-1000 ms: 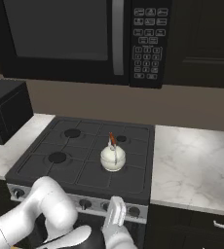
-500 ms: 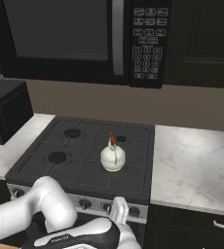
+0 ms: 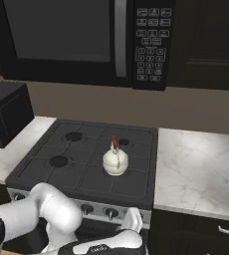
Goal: Lower the heat of the kettle.
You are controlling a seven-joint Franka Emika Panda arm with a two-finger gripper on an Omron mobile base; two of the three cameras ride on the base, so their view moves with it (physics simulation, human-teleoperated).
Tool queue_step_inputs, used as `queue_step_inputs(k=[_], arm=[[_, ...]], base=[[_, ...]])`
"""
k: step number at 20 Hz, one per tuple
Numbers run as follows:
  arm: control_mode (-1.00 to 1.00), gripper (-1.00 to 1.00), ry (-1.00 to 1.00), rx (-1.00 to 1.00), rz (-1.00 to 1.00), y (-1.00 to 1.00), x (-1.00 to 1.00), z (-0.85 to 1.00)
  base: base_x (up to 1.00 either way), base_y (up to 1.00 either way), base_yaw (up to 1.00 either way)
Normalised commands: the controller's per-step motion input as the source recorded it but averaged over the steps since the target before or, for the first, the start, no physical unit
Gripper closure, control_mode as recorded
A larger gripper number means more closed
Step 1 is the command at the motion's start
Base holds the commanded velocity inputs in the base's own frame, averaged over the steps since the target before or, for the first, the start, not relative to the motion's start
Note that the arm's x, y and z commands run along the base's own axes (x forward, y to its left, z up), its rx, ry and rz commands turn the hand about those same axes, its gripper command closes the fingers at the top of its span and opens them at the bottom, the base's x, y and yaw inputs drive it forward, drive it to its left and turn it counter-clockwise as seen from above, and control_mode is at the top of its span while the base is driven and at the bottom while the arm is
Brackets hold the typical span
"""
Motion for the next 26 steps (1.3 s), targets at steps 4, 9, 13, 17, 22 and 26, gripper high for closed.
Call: queue_step_inputs(k=[4, 9, 13, 17, 22, 26], arm=[[-1.0, -1.0, -0.06, 0.02, 0.01, -0.19, 0.28, -0.41], [-1.0, -1.0, -0.02, 0.01, 0.0, -0.2, 0.27, -0.5], [-1.0, -1.0, -0.01, 0.01, 0.0, -0.13, 0.3, -0.41], [-1.0, -1.0, -0.04, 0.04, 0.0, -0.17, 0.28, -0.28], [-1.0, -1.0, -0.1, 0.06, 0.0, -0.17, 0.26, -0.17], [-1.0, -1.0, -0.11, 0.05, 0.0, -0.08, 0.21, -0.21]], base=[[0.0, 0.0, 0.0], [0.0, 0.0, 0.0], [0.0, 0.0, 0.0], [0.0, 0.0, 0.0], [0.0, 0.0, 0.0], [0.0, 0.0, 0.0]])
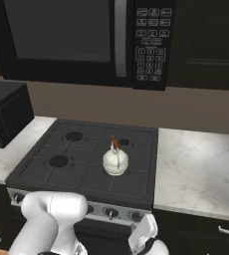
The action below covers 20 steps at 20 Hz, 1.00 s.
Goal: Lower the heat of the kettle.
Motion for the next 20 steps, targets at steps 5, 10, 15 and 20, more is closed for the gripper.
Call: queue_step_inputs(k=[5, 10, 15, 20], arm=[[-1.0, -1.0, -0.08, 0.0, 0.0, 0.0, 0.18, -0.23], [-1.0, -1.0, -0.05, 0.0, 0.0, 0.0, 0.1, -0.16], [-1.0, -1.0, -0.06, 0.0, 0.0, 0.0, 0.0, -0.1], [-1.0, 1.0, -0.06, 0.0, 0.0, 0.1, 0.02, -0.05]], base=[[0.0, 0.0, 0.0], [0.0, 0.0, 0.0], [0.0, 0.0, 0.0], [0.0, 0.0, 0.0]])
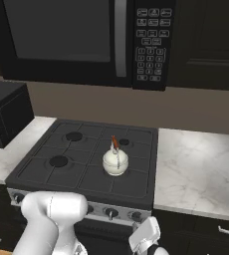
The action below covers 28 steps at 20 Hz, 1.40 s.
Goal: Lower the heat of the kettle.
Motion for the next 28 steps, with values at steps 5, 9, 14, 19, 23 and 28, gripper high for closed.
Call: queue_step_inputs(k=[5, 9, 14, 19, 23, 28], arm=[[-1.0, 1.0, -0.02, 0.0, 0.0, 0.13, 0.1, 0.0], [-1.0, 1.0, 0.0, 0.0, 0.0, 0.07, 0.16, 0.0], [-1.0, 1.0, 0.0, 0.0, 0.0, 0.01, 0.06, 0.0], [-1.0, 1.0, 0.04, 0.18, 0.0, -0.22, 0.0, 0.0], [-1.0, 1.0, 0.12, 0.33, 0.0, -0.26, -0.09, 0.0], [-1.0, 1.0, 0.16, 0.38, 0.0, -0.22, -0.08, 0.0]], base=[[0.0, 0.0, 0.0], [0.0, 0.0, 0.0], [0.0, 0.0, 0.0], [0.0, 0.0, 0.0], [0.0, 0.0, 0.0], [0.0, 0.0, 0.0]])
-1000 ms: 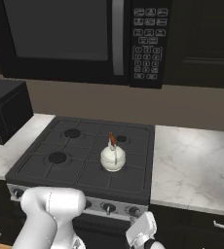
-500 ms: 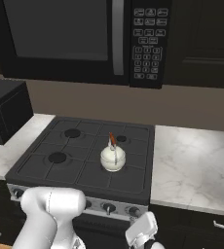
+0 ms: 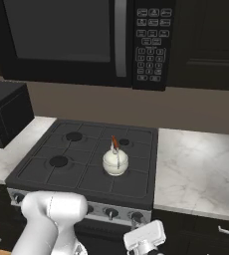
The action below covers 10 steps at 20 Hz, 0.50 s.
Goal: Lower the heat of the kettle.
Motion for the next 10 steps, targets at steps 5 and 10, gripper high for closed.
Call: queue_step_inputs(k=[5, 10], arm=[[-1.0, 1.0, 0.17, 0.37, -0.01, -0.16, -0.02, 0.15], [-1.0, 1.0, 0.16, 0.33, 0.0, -0.14, 0.0, 0.22]], base=[[0.0, 0.0, 0.0], [0.0, 0.0, 0.0]])
